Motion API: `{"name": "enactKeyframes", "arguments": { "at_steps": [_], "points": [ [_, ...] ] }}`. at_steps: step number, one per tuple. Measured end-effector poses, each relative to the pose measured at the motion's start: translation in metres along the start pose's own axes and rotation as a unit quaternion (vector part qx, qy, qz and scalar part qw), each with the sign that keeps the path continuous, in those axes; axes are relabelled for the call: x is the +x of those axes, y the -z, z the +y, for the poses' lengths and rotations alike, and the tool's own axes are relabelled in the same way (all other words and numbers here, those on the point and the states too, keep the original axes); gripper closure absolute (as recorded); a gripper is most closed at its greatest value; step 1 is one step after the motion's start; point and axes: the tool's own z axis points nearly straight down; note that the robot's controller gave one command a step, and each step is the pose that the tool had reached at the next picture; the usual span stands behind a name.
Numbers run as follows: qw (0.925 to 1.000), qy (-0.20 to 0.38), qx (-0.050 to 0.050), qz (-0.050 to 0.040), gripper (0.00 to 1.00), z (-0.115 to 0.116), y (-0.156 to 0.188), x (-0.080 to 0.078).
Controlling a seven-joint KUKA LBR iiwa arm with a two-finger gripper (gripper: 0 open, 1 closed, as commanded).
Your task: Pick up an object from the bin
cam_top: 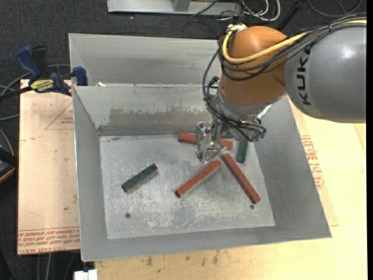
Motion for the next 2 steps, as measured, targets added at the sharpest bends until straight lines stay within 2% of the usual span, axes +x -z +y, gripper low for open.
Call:
{"name": "enactKeyframes", "arguments": {
  "at_steps": [1,2],
  "points": [
    [1.0,0.0,0.0,0.0002,0.0,0.0002,-0.0002,0.0],
    [1.0,0.0,0.0,0.0003,0.0,0.0002,-0.0002,0.0]
  ]
}}
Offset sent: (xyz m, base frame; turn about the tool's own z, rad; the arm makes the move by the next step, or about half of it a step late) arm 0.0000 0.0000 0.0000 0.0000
